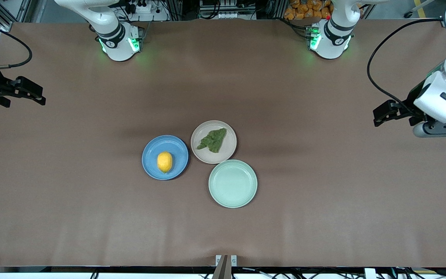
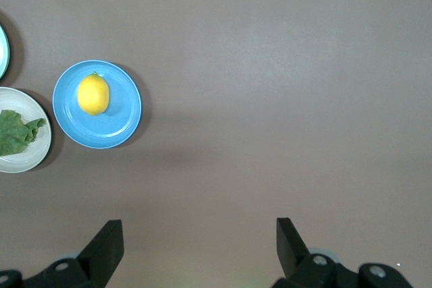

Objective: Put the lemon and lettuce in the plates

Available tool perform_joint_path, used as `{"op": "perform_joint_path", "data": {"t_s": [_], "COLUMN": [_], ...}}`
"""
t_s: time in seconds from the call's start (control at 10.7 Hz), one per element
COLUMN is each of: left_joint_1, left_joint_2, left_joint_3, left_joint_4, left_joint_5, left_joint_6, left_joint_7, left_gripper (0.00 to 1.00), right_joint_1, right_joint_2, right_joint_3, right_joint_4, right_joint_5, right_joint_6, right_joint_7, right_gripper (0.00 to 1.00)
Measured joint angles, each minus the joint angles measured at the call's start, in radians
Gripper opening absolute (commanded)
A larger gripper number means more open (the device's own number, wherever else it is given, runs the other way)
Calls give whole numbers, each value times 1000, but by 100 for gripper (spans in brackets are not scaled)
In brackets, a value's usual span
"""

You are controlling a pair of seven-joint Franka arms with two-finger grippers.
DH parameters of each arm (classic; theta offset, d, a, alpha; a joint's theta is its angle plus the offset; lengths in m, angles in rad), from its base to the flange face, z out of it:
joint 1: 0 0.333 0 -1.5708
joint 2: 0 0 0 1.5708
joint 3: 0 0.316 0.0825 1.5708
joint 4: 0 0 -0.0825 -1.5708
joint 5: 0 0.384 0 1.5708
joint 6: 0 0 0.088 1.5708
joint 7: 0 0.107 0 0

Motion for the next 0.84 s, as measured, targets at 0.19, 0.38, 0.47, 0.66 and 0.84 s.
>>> {"op": "perform_joint_path", "data": {"t_s": [0.19, 0.38, 0.47, 0.66, 0.84], "left_joint_1": [23, 24, 24, 24, 24], "left_joint_2": [-36, -63, -69, -76, -85], "left_joint_3": [-14, -16, -16, -16, -17], "left_joint_4": [-46, -72, -74, -74, -74], "left_joint_5": [0, 0, 0, 0, 1], "left_joint_6": [0, 2, 2, 3, 3], "left_joint_7": [0, 0, 0, 2, 4], "left_gripper": [100, 100, 100, 100, 100], "right_joint_1": [0, 0, 0, 0, 0], "right_joint_2": [0, 0, 0, 0, 0], "right_joint_3": [0, 0, 0, 0, 0], "right_joint_4": [0, 0, 0, 0, -1], "right_joint_5": [0, 0, 0, 0, 0], "right_joint_6": [1, 2, 3, 4, 4], "right_joint_7": [0, 0, 0, 0, 0], "right_gripper": [100, 100, 100, 100, 100]}}
